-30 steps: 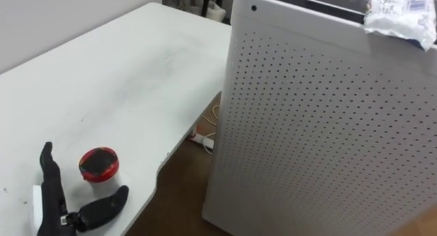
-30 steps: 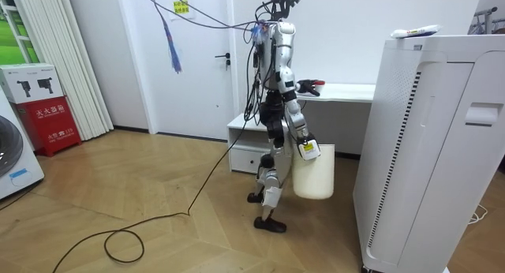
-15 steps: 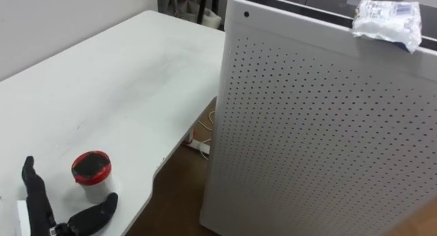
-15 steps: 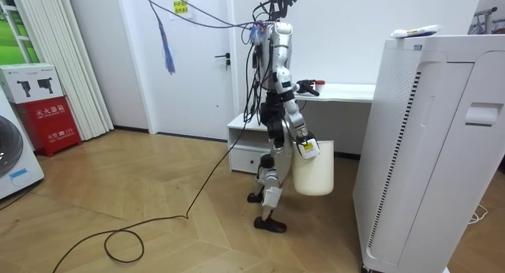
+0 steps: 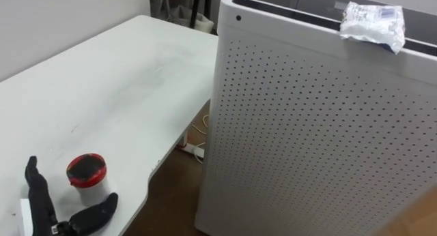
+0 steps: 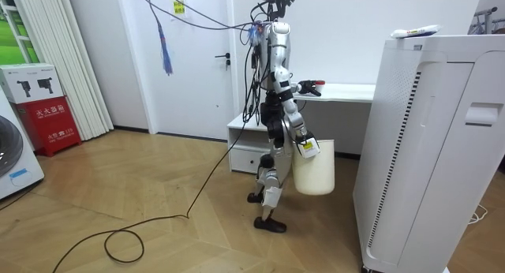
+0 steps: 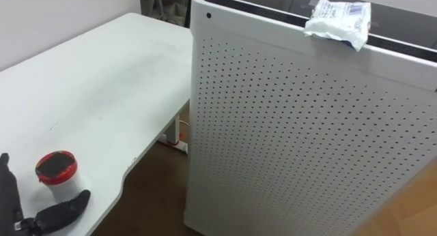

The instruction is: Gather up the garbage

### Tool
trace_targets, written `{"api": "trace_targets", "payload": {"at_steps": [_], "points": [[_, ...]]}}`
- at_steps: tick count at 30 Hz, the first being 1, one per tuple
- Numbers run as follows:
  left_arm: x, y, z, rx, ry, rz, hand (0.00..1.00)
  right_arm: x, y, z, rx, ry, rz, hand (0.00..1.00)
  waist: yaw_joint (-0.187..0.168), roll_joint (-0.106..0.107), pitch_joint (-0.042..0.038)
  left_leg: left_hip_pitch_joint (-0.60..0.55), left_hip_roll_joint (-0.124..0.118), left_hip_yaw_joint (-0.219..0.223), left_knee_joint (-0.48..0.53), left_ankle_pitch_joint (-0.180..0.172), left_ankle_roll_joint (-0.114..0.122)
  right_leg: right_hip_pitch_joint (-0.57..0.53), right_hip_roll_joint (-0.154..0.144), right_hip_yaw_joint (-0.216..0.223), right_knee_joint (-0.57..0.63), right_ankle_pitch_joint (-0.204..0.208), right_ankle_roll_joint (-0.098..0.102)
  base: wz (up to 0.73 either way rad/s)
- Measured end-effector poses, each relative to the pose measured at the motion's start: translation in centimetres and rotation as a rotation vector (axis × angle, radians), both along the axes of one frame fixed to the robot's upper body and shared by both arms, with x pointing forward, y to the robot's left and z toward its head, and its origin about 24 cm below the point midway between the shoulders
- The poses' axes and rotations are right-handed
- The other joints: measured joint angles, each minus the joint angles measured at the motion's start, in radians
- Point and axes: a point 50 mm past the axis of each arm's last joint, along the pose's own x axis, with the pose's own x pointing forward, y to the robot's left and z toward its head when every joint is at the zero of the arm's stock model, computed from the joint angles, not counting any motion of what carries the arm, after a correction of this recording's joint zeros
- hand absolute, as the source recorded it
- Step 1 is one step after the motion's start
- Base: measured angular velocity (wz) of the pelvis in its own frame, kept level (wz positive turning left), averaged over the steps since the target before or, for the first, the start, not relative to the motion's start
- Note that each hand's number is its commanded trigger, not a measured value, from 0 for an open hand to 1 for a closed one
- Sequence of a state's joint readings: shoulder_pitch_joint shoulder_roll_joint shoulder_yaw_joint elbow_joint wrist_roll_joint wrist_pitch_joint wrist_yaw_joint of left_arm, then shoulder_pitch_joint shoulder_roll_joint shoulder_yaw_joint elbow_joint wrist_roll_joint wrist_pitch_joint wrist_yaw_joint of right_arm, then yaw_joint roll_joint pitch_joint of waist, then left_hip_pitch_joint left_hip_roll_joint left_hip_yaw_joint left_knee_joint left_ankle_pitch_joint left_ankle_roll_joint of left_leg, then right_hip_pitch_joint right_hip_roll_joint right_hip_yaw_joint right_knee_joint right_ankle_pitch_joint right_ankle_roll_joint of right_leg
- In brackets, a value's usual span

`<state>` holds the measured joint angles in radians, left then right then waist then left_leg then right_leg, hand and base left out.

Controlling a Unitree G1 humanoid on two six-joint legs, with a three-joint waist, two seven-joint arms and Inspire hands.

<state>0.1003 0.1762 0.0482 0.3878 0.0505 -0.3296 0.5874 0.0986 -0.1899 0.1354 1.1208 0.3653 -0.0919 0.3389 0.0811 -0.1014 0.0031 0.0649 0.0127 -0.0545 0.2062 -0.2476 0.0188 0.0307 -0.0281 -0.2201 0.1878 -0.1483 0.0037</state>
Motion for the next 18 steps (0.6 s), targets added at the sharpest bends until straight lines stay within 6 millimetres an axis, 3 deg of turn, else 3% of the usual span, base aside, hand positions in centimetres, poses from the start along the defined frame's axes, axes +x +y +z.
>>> {"api": "trace_targets", "payload": {"at_steps": [1,2,3,4,5,6,11,18], "points": [[0.1,0.0,0.0,0.0,0.001,0.001,0.26,0.0,0.0,0.0,0.0,0.0,0.0,1.0,-0.001,0.0,0.0001,0.0,0.0,0.001,0.0,0.0,0.0,0.0,0.0,0.001,0.0,0.0,0.0,-0.03],[0.1,0.1,0.0,0.001,0.001,0.002,0.53,0.0,0.0,0.0,-0.001,0.001,-0.001,1.0,-0.001,0.0,0.0004,0.001,0.0,0.002,0.0,0.0,0.0,0.0,0.0,0.002,0.0,0.0,0.0,0.0],[0.1,0.1,0.0,0.001,0.001,0.002,0.56,0.0,0.0,0.0,-0.001,0.001,-0.001,1.0,-0.001,0.0,0.0005,0.001,0.0,0.002,0.0,0.0,0.0,0.0,0.0,0.002,0.0,0.0,0.0,0.0],[0.1,0.2,0.0,0.002,-0.001,0.005,0.78,0.0,0.0,0.0,-0.001,0.001,-0.001,1.0,-0.001,0.0,0.0006,0.001,0.0,0.003,0.0,0.0,0.0,0.0,0.0,0.003,0.0,0.0,0.001,0.0],[0.1,0.3,0.1,0.004,-0.004,0.01,0.95,0.0,0.0,0.0,-0.002,0.0,-0.001,1.0,-0.001,0.0,0.001,0.001,0.0,0.003,0.0,0.0,0.0,0.0,0.0,0.003,0.0,0.0,0.001,0.0],[0.1,0.3,0.1,0.004,-0.006,0.014,1.0,0.0,0.0,0.0,-0.002,0.0,-0.001,1.0,-0.001,0.0,0.0012,0.001,0.0,0.003,0.0,0.0,0.0,0.0,0.0,0.003,0.0,0.0,0.001,0.0],[0.0,2.7,0.8,0.02,-0.026,0.092,1.0,0.1,0.1,0.0,-0.005,-0.006,-0.001,1.0,-0.002,0.001,0.0034,0.0,0.0,0.002,-0.002,0.0,0.0,0.001,-0.001,-0.002,0.0,0.001,0.001,0.0],[0.6,3.5,1.2,-0.013,-0.053,0.148,1.0,0.9,0.4,0.2,-0.013,-0.032,0.03,1.0,-0.024,0.003,0.0067,0.001,-0.003,0.002,-0.001,0.0,0.0,0.002,-0.004,-0.001,-0.001,0.001,0.002,0.0]]}}
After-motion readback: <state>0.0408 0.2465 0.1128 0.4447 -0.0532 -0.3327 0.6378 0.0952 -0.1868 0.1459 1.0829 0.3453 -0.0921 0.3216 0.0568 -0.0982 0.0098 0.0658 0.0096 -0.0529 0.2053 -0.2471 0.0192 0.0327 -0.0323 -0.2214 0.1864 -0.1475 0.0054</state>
